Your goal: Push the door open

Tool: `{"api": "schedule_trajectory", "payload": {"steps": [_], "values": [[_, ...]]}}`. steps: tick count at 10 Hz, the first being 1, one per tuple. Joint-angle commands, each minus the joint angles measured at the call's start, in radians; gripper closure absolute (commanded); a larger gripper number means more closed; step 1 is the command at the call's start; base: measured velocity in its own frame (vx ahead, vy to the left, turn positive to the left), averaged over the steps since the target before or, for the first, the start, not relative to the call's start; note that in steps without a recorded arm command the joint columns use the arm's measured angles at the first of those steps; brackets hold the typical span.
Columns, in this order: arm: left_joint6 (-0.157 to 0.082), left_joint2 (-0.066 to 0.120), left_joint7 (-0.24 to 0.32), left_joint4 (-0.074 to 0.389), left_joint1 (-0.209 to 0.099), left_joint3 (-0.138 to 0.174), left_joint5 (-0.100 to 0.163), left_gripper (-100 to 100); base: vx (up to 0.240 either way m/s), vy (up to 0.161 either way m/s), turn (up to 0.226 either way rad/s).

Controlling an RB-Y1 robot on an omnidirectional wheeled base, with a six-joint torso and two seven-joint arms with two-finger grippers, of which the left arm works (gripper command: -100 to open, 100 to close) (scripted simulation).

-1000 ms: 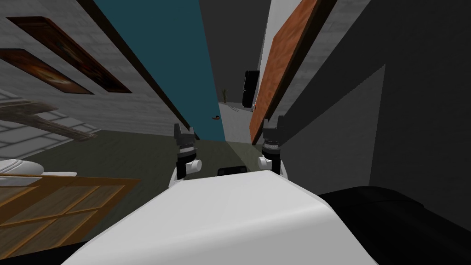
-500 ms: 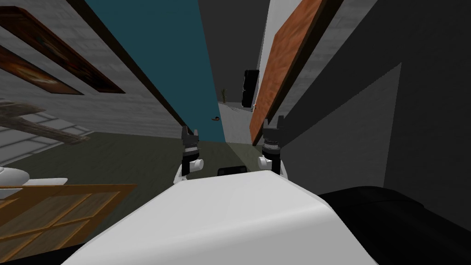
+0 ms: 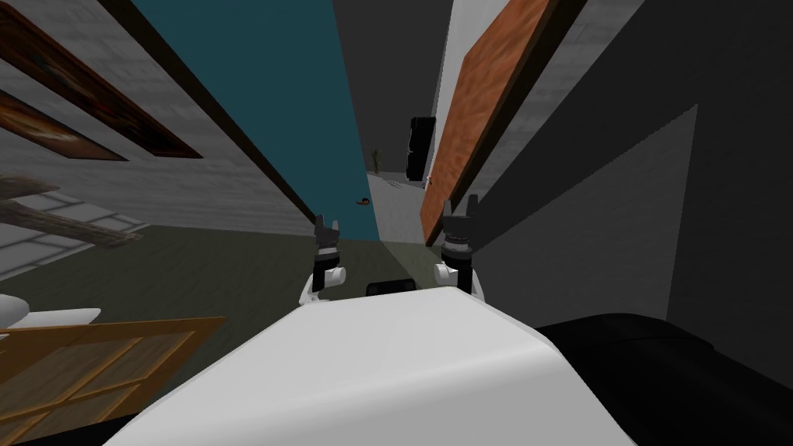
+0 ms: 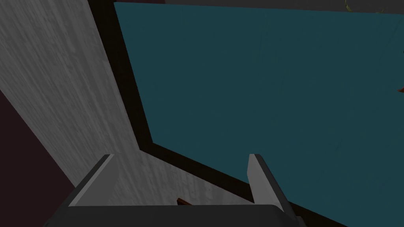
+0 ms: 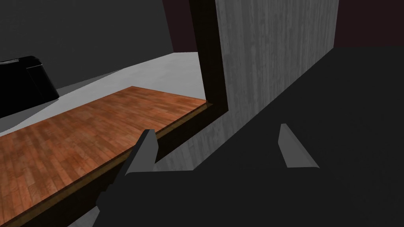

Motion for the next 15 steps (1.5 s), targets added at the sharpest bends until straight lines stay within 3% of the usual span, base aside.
{"api": "schedule_trajectory", "payload": {"steps": [1, 9, 10, 15], "values": [[-0.009, 0.001, -0.004, 0.048, -0.017, -0.003, 0.0, -100, 0.055, 0.032, -0.021], [-0.049, 0.01, -0.018, 0.271, -0.102, -0.015, 0.001, -100, 0.073, 0.042, -0.029], [-0.049, 0.01, -0.018, 0.271, -0.102, -0.015, 0.001, -100, 0.044, 0.018, -0.013], [-0.082, 0.012, -0.029, 0.445, -0.173, -0.025, 0.003, -100, 0.08, 0.05, -0.035]]}}
